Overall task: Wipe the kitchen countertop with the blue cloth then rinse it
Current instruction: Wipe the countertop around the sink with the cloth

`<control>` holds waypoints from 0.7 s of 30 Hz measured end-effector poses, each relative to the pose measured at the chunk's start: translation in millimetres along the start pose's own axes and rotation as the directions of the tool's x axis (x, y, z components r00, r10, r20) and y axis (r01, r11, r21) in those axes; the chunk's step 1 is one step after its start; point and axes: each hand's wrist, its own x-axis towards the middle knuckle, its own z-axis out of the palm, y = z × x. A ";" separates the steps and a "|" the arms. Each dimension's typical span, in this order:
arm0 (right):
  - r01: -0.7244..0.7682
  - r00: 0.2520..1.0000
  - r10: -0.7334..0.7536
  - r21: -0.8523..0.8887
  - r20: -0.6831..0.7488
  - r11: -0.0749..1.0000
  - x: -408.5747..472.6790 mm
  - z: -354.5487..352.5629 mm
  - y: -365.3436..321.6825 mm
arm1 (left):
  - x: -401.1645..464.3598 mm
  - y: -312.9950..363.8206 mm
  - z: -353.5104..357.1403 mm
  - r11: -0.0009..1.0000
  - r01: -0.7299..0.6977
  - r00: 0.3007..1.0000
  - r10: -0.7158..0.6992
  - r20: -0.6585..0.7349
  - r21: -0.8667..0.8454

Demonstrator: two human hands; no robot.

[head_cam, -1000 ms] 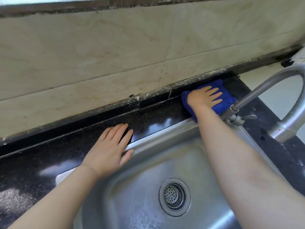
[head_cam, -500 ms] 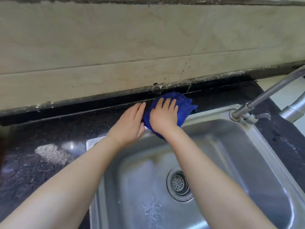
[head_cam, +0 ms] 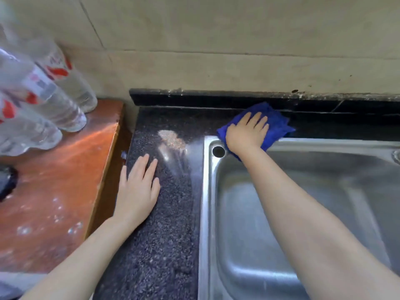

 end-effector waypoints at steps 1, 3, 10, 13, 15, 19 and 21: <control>0.108 0.994 -0.108 -0.013 0.000 0.994 -13.1 5.5 -26.5 | -4.7 -0.8 1.9 1.000 0.013 1.000 -0.013 -0.006 -0.012; 0.335 0.942 -0.335 -0.058 0.005 0.941 -32.7 12.3 -64.0 | -5.7 -1.1 4.0 0.998 0.030 0.999 -0.032 -0.038 -0.061; 0.606 0.795 -0.593 -0.201 0.125 0.770 -107.6 33.4 -50.9 | -3.4 -1.2 2.5 0.963 0.066 0.993 -0.089 -0.078 -0.263; 0.607 0.793 -0.600 -0.204 0.103 0.768 -190.9 54.4 -25.1 | -6.6 -2.2 -5.0 0.889 0.076 0.988 -0.129 -0.088 -0.451; 0.638 0.770 -0.617 -0.188 0.165 0.747 -220.7 59.3 -11.9 | -13.8 -5.6 -10.5 0.862 0.065 0.992 -0.110 -0.061 -0.503; 0.646 0.760 -0.642 -0.221 0.100 0.731 -171.1 42.6 -26.0 | -53.4 -12.2 -14.8 0.930 -0.009 1.000 0.001 -0.020 -0.366; 0.614 0.787 -0.607 -0.229 0.110 0.755 -111.8 29.5 -46.8 | -82.7 -16.4 -14.0 0.956 -0.036 0.999 0.035 -0.008 -0.292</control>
